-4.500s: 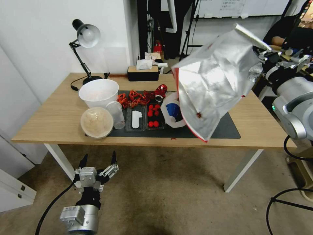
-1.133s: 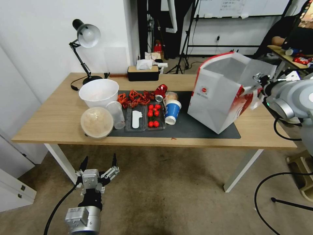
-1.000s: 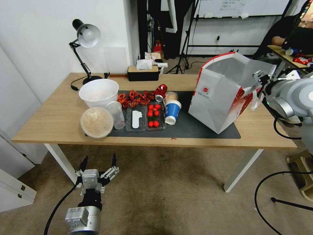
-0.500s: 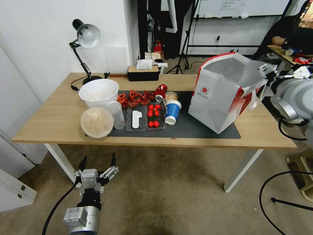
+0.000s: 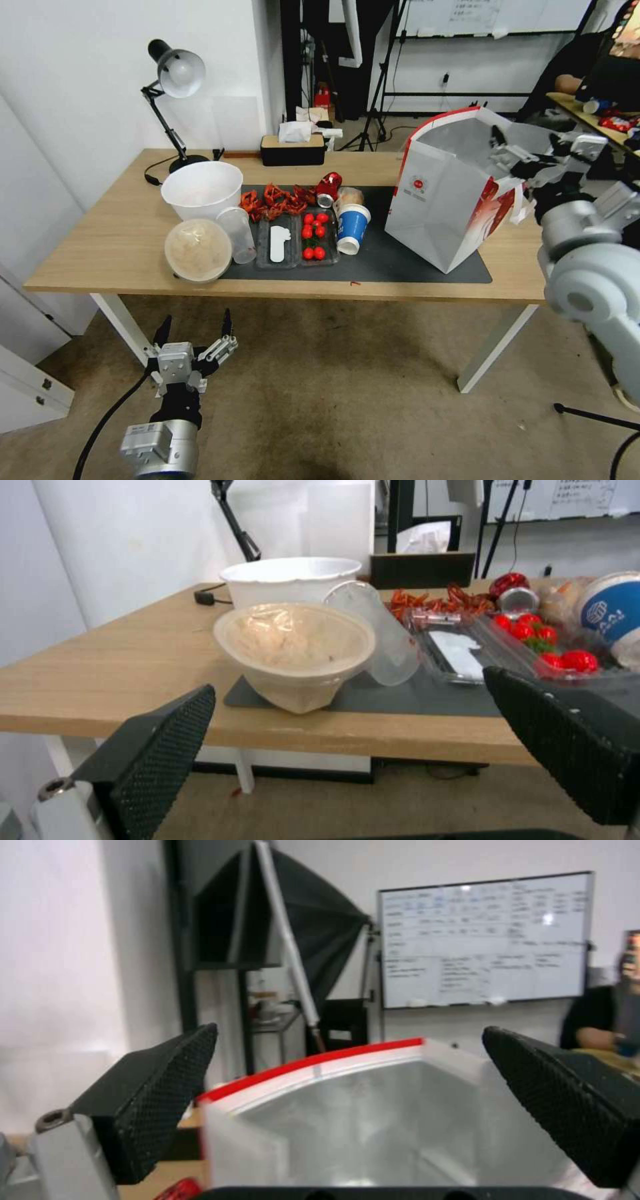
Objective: Pick up the food delivery bag from the floor and place it on the table.
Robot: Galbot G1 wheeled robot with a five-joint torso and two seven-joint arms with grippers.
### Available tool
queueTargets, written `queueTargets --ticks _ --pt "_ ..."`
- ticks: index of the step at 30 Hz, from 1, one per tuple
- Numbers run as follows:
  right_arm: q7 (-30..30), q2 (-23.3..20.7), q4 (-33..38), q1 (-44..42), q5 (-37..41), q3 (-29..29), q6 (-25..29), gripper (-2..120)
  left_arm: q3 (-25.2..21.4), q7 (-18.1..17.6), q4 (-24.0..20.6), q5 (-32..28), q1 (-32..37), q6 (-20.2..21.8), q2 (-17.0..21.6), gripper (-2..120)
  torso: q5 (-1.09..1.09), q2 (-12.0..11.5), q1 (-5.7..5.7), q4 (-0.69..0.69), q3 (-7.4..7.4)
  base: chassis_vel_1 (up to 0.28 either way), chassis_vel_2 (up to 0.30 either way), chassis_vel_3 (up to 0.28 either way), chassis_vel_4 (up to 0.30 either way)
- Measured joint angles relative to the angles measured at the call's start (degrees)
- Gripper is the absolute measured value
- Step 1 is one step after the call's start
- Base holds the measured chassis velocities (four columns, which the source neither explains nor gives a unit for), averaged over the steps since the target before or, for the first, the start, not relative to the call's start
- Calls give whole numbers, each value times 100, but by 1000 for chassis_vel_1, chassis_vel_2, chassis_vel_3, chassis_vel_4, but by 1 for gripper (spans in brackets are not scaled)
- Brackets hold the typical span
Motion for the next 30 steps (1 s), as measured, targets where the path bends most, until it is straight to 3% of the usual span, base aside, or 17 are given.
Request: queueTargets --ticks 7,16,20,22,25,30 --pt "-590 218 326 -478 -766 -163 244 100 -40 1 -111 26 86 2 -17 100 0 0 0 1 0 0 0 0 0" --pt "-677 470 820 -1282 -1325 -42 207 100 -47 34 -207 51 187 -135 -110 100 -2 0 0 1 0 0 0 0 0" --pt "-933 1155 958 -2367 -1914 63 475 100 -28 66 -211 95 260 -208 -174 100 0 1 0 0 0 0 0 0 0" --pt "-980 1297 953 -2553 -2041 60 581 100 -20 71 -210 97 260 -212 -176 100 1 0 0 0 0 0 0 0 0" --pt "-1176 1823 798 -3224 -2529 2 1163 100 -8 94 -153 94 227 -231 -148 100 0 1 0 0 0 0 0 0 0" --pt "-1479 2288 437 -3850 -2906 -2 1836 100 11 106 -80 71 188 -239 -120 100 -1 0 0 0 0 0 0 0 0"
